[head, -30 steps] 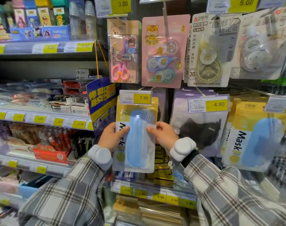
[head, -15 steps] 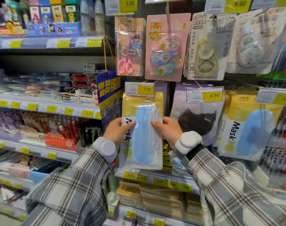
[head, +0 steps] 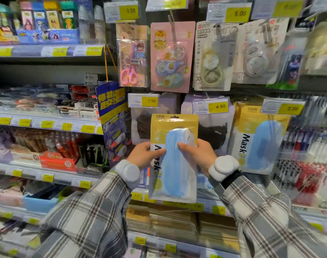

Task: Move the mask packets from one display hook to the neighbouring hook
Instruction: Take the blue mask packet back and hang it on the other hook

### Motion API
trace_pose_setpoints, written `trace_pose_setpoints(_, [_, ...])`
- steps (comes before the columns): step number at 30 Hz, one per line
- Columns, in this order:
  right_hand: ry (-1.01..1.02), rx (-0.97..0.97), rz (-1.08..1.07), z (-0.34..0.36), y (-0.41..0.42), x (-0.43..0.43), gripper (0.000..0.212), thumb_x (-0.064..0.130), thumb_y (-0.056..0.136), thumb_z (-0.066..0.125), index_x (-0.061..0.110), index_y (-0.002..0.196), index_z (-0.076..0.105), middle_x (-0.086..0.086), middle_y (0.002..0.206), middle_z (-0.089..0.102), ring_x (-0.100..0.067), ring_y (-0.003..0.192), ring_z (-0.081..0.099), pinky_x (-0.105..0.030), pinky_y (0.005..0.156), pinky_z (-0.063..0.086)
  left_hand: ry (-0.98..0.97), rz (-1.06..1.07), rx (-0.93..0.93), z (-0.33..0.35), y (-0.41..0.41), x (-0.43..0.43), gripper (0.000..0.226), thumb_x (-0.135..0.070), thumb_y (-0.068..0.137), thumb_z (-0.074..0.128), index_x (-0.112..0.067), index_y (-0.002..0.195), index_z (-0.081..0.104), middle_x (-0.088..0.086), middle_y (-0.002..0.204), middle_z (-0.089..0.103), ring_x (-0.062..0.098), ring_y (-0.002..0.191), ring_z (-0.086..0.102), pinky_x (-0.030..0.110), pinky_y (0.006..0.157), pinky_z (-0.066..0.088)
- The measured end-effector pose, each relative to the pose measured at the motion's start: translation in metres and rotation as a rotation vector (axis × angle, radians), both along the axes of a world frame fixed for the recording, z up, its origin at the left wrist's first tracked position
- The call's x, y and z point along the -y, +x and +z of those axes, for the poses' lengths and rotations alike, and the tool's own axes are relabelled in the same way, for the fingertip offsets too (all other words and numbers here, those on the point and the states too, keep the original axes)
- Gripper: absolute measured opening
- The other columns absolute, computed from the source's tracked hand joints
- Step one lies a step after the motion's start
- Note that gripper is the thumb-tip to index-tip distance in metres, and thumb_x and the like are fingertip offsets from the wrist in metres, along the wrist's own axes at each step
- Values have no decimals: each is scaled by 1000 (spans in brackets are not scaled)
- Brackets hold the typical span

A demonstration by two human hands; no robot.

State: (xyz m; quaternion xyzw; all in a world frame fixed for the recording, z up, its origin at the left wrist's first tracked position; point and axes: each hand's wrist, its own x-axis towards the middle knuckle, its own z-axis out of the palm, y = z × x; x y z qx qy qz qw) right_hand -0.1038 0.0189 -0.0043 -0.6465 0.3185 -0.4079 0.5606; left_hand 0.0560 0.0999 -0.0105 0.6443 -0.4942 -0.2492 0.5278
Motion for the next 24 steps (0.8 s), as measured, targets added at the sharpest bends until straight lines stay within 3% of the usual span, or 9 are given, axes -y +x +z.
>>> trace_pose_setpoints(4, [3,14,-7,2,-23,6,12,13,80,70,13,91,67,-13,98,70,-24,83,67,-36,79,55,22,-67,-89,-1,-21,8,19,-12,83,67,-5,100,66,4,91,69,-6,56,64,11,53,51])
trace_pose_setpoints(8, [-13,14,-52,4,-48,13,28,16,79,71,7,105,67,-11,97,71,-23,86,67,-33,77,55,5,-103,-65,4,-43,17,10,-14,81,68,-13,92,67,7,98,70,-1,63,65,13,58,52])
trace_pose_setpoints(12, [-23,12,-73,9,-78,22,19,20,80,71,14,97,68,-1,89,72,-18,81,68,-28,69,55,29,-143,-5,11,-66,30,21,-22,81,69,-10,99,68,9,102,72,17,82,68,31,74,56])
trace_pose_setpoints(15, [-21,-14,-106,14,-101,28,25,24,78,72,12,100,68,-8,97,73,-24,87,69,-38,79,57,17,-144,58,18,-86,39,19,-25,81,69,-12,95,66,1,86,69,6,68,62,16,54,47])
trace_pose_setpoints(18, [-10,-19,-133,18,-124,34,35,25,78,72,9,108,67,-13,107,71,-29,96,68,-45,89,54,-10,-173,72,26,-112,45,12,-21,83,68,-12,90,63,-7,66,60,-9,41,51,7,41,35])
trace_pose_setpoints(20, [3,0,-141,22,-141,37,32,22,80,70,8,109,66,-13,109,70,-29,100,67,-44,92,52,-34,-204,34,29,-131,48,9,-14,84,65,-11,90,61,-7,68,59,-11,36,50,3,38,33])
trace_pose_setpoints(24, [12,40,-162,25,-166,40,34,17,82,68,4,113,65,-11,105,70,-25,95,67,-40,90,53,-58,-247,40,32,-154,58,15,-12,83,66,-9,98,64,2,89,65,-13,47,56,2,44,38])
